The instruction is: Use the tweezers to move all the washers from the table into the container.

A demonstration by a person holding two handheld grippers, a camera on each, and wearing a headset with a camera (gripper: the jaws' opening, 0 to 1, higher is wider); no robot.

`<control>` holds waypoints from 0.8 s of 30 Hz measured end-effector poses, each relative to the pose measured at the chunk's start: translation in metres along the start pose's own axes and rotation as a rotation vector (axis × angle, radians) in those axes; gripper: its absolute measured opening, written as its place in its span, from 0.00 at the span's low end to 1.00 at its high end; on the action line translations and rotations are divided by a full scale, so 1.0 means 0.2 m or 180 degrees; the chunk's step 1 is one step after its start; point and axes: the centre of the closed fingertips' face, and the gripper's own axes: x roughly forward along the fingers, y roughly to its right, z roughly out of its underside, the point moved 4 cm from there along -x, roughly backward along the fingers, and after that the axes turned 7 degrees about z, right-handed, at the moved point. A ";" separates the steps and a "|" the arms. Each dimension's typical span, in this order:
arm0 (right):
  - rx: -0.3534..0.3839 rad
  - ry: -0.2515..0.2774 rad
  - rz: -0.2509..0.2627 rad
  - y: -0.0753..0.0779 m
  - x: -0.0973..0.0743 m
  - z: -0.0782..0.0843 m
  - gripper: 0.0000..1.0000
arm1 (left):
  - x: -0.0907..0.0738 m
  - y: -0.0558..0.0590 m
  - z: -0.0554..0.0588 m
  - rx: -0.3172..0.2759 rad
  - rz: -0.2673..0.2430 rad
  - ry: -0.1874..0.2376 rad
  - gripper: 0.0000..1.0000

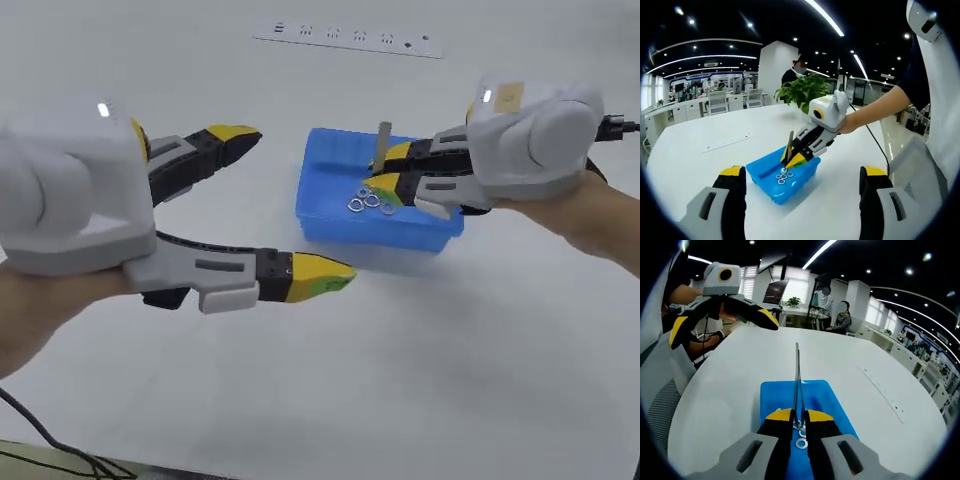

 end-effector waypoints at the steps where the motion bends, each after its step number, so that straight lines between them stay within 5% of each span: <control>1: 0.0014 -0.0014 -0.0001 0.00 0.00 0.01 0.10 | 0.00 0.00 0.00 -0.0009 -0.0005 0.0005 1.00; 12: 0.0049 -0.0079 0.0001 0.00 -0.01 0.04 0.11 | 0.03 0.00 0.00 0.0014 0.0024 -0.0049 1.00; 19: -0.0038 -0.0055 0.0051 0.00 -0.06 -0.03 0.08 | 0.03 -0.01 -0.02 0.0023 -0.0004 -0.0032 1.00; 22: -0.0138 -0.0093 0.0091 0.00 -0.09 -0.05 0.08 | 0.05 -0.03 -0.05 0.0173 -0.0054 -0.0058 0.98; 24: -0.0230 -0.0140 0.0112 0.00 -0.10 -0.05 0.08 | 0.07 -0.06 -0.07 0.0367 -0.0053 -0.0157 0.88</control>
